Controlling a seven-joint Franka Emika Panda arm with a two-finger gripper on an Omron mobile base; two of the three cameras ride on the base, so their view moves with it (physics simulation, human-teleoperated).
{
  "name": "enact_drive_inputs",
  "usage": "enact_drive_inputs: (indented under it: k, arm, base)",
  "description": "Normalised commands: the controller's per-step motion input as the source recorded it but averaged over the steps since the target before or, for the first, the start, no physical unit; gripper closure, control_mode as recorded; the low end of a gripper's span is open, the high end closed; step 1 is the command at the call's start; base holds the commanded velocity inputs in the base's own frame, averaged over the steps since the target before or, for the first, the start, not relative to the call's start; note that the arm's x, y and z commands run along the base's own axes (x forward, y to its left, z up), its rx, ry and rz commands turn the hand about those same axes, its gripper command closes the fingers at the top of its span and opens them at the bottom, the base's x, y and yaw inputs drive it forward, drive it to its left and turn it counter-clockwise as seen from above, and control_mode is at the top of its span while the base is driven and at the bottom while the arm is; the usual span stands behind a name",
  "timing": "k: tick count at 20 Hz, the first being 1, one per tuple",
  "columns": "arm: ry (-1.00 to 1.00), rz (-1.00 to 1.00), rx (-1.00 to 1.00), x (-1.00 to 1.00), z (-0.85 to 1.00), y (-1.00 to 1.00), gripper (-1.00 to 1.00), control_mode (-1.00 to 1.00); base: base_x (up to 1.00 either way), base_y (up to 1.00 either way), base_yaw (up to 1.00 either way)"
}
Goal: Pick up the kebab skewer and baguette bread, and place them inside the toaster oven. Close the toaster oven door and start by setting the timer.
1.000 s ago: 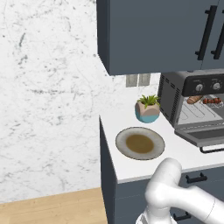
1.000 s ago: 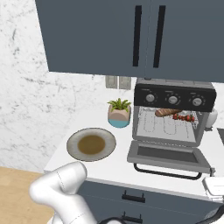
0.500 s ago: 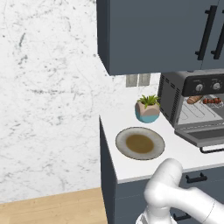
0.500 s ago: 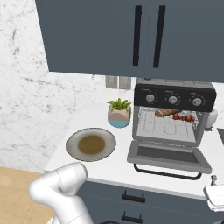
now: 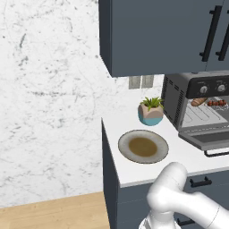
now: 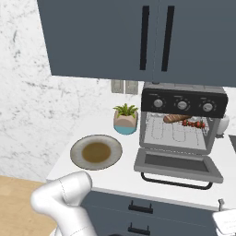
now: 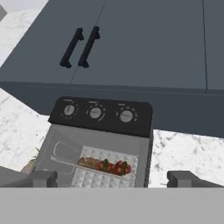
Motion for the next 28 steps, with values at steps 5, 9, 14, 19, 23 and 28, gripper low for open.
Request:
enact_drive_inputs:
  k: [5, 9, 14, 19, 23, 28]
  arm:
    - [-0.03, -0.08, -0.09, 0.28, -0.1, 0.45, -1.0, -1.0]
    - [0.0, -0.14, -0.1, 0.77, -0.18, 0.37, -1.0, -1.0]
    - [-0.01, -0.16, -0.06, 0.67, -0.35, 0.16, -1.0, -1.0]
    - [-0.04, -0.11, 0.0, 0.29, -0.46, -0.24, -1.0, -1.0]
    - [-0.02, -0.14, 0.0, 0.41, -0.46, -0.29, -1.0, -1.0]
    - [-0.04, -0.14, 0.0, 0.28, -0.48, -0.35, -1.0, -1.0]
  base:
    - [0.0, 0.0, 0.0]
    - [0.0, 0.0, 0.0]
    - [0.0, 0.0, 0.0]
    - [0.0, 0.0, 0.0]
    - [0.0, 0.0, 0.0]
    - [0.0, 0.0, 0.0]
